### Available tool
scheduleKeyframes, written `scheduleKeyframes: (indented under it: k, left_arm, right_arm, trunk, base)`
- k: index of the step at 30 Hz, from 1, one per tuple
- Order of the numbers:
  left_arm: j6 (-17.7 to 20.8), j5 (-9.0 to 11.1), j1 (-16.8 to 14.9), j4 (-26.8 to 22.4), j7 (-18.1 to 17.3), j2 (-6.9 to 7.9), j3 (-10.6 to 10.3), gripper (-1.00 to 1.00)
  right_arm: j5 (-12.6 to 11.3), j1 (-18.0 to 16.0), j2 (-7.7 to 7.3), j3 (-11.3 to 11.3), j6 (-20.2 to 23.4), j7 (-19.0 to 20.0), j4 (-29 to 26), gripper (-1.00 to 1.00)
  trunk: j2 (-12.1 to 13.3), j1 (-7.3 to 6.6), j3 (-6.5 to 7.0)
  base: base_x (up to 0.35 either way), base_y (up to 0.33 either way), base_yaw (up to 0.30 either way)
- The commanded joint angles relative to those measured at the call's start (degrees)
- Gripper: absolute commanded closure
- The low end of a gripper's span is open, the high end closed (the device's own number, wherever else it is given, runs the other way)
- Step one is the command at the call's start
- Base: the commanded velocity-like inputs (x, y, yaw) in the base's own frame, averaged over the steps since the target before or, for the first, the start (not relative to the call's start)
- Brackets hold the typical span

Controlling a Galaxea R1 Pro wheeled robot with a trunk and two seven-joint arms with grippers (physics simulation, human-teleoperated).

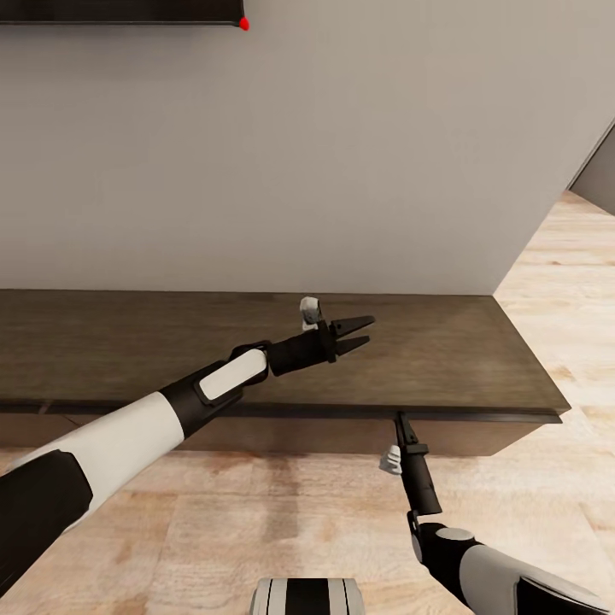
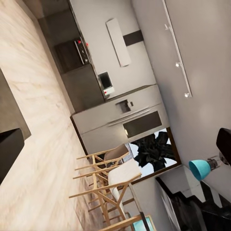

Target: Place each of the two pumpkins and all three candles from the living room inside a cabinet in the living room (use any cabinet), then make sure every cabinet is closed, and position the cauldron so it is next to a table in the living room.

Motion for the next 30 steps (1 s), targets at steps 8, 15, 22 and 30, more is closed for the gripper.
scheduleKeyframes:
  k: [8, 15, 22, 30]
  left_arm:
    - [0.01, 0.0, 0.01, 0.0, 0.06, 0.0, 0.0, -1.0]
    - [0.01, 0.0, 0.01, 0.0, 0.07, 0.0, 0.0, -1.0]
    - [0.0, 0.0, 0.02, 0.07, 0.08, 0.0, 0.0, -1.0]
    - [-0.07, 0.09, 0.1, 0.09, 0.02, 0.0, 0.0, -1.0]
  right_arm:
    - [0.11, -1.34, -0.14, -5.7, -0.35, -0.82, -0.03, 1.0]
    - [0.11, -1.34, -0.1, -5.77, -0.43, -0.87, -0.13, 1.0]
    - [0.12, -1.34, -0.05, -5.86, -0.44, -0.99, -0.3, 1.0]
    - [0.11, -1.34, -0.14, -5.86, -0.44, -1.0, -0.3, 1.0]
  trunk:
    - [-0.01, -0.01, 0.01]
    - [-0.01, -0.01, 0.01]
    - [-0.01, -0.01, 0.01]
    - [-0.01, -0.01, 0.01]
  base:
    - [0.0, 0.0, 0.0]
    - [0.0, 0.0, 0.0]
    - [-0.05, 0.0, 0.0]
    - [-0.035, 0.0, 0.0]
